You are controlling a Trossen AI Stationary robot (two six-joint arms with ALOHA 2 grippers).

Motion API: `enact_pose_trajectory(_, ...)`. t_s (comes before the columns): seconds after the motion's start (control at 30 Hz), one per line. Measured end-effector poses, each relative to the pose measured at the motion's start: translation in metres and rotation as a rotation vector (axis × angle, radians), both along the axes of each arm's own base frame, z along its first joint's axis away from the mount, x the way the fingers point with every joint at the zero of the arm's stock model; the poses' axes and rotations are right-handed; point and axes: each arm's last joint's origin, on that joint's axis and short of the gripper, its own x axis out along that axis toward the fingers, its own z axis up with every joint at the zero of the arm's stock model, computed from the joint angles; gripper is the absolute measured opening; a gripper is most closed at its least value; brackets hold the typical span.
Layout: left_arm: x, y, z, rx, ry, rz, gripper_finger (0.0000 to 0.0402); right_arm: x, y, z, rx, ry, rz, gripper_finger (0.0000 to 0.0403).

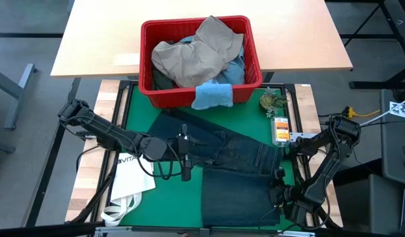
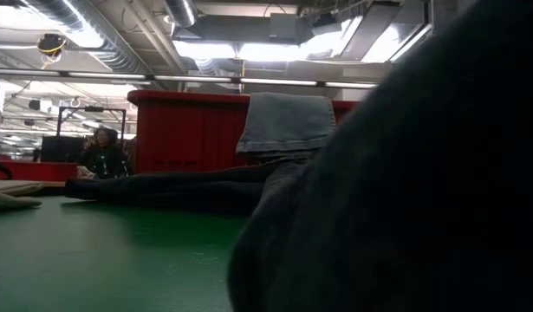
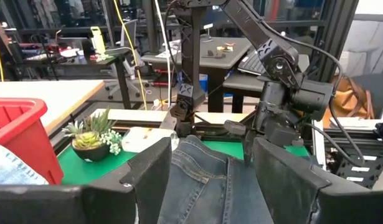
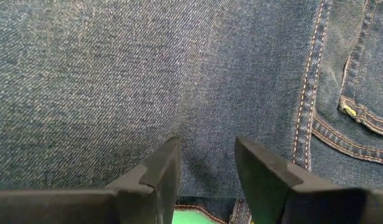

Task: Fold Laundry from Bin
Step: Fold the dark blue pants

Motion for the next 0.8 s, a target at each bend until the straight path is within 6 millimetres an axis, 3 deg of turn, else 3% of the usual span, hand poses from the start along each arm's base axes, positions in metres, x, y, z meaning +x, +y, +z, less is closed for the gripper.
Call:
enact_pose_trajectory(0.63,0.000,0.000,0.000,-0.027,-0.005,0.005,0.0221,0.000,0.000,0.000,0.001,0.000,0.000,0.0154)
enact_pose_trajectory(0.8,-0.007,0.010,0.007,-0.043,0.005,0.026,0.0221,0.000,0.000,0.000,0.001,0.000,0.000,0.0154)
